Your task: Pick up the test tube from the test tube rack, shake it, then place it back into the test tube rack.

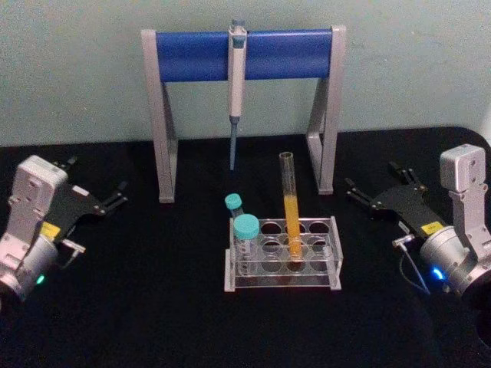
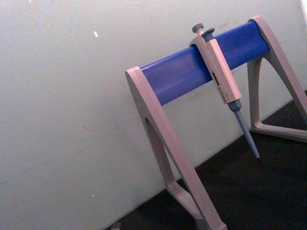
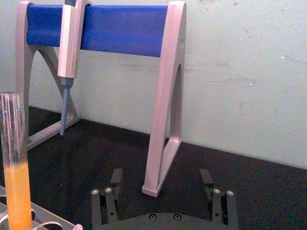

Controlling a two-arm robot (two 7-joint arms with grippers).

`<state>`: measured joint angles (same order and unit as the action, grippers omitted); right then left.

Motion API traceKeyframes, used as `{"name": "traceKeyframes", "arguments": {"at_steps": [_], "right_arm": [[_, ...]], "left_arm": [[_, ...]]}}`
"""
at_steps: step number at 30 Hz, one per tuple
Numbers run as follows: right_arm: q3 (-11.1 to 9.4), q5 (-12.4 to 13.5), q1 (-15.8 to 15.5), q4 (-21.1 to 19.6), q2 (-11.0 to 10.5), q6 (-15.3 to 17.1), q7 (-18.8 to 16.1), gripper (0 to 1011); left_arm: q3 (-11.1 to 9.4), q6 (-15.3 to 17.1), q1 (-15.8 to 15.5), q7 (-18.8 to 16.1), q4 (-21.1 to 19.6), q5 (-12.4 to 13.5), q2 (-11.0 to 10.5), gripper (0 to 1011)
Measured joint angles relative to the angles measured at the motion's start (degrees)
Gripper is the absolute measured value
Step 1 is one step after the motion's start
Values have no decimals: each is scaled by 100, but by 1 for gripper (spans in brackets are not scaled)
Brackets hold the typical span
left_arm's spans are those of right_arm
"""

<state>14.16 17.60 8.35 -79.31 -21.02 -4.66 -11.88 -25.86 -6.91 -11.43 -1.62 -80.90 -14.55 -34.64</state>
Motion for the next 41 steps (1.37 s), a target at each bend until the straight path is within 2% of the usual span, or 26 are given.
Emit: {"name": "traceKeyframes", "arguments": {"at_steps": [41], "right_arm": [[26, 68, 9, -13, -12, 50, -48, 1000]], "left_arm": [[0, 0, 0, 0, 0, 0, 0, 1001]]}}
